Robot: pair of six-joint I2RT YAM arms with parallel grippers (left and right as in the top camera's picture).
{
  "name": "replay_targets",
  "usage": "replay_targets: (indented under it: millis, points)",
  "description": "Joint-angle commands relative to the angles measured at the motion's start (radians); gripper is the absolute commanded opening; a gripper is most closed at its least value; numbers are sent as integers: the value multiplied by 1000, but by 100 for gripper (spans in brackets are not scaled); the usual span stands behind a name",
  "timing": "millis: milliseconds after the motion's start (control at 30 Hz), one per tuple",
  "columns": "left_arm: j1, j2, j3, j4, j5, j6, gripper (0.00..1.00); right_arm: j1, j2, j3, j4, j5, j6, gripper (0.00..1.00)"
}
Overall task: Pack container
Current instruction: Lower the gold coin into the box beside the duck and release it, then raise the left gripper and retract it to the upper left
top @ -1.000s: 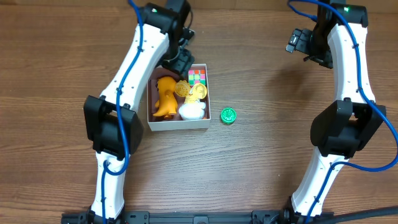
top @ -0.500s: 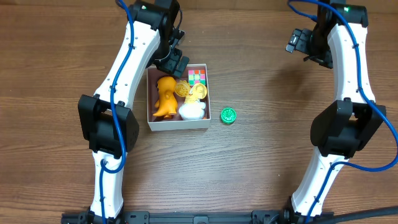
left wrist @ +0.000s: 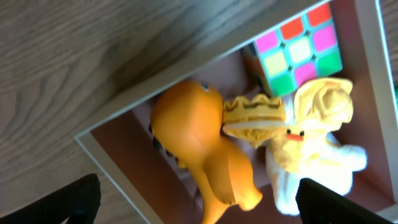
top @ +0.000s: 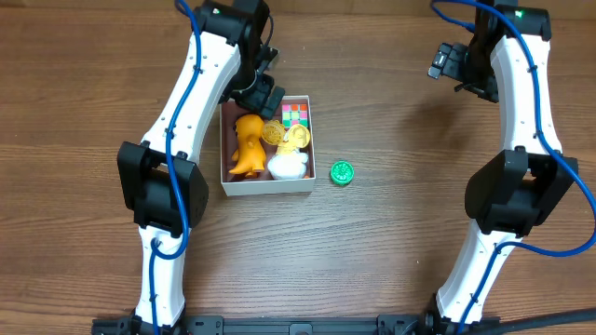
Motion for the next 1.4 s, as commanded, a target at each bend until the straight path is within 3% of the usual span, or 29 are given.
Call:
replay_targets:
  millis: [0, 100, 233, 300, 533, 700, 967, 1067, 1233, 1367]
  points:
    - [-5, -1, 26, 11, 21, 19, 100, 0, -45, 0, 6, 9, 0, 100]
    - [-5, -1, 26, 11, -9, 3, 100, 0, -45, 0, 6, 9, 0, 100]
    - [-5, -1, 26, 5, -192, -141, 100, 0, -45, 0, 6, 9, 0, 100]
    - [-5, -1, 26, -1, -214, -177, 100, 0, -45, 0, 6, 9, 0, 100]
    - [-8, -1, 26, 0, -146, -174, 100, 0, -45, 0, 6, 9, 0, 100]
    - [-5, -1, 26, -5, -234, -163, 100, 0, -45, 0, 6, 9, 0, 100]
    - [-21, -1, 25, -6, -232, -158, 100, 0, -45, 0, 6, 9, 0, 100]
    - [-27, -1, 25, -9, -157, -157, 100, 0, -45, 0, 6, 9, 0, 100]
    - [-30, -2, 29, -18, 160, -128, 100, 0, -45, 0, 6, 9, 0, 100]
    - [-39, -37, 34, -18, 184, -80, 100, 0, -45, 0, 6, 9, 0, 100]
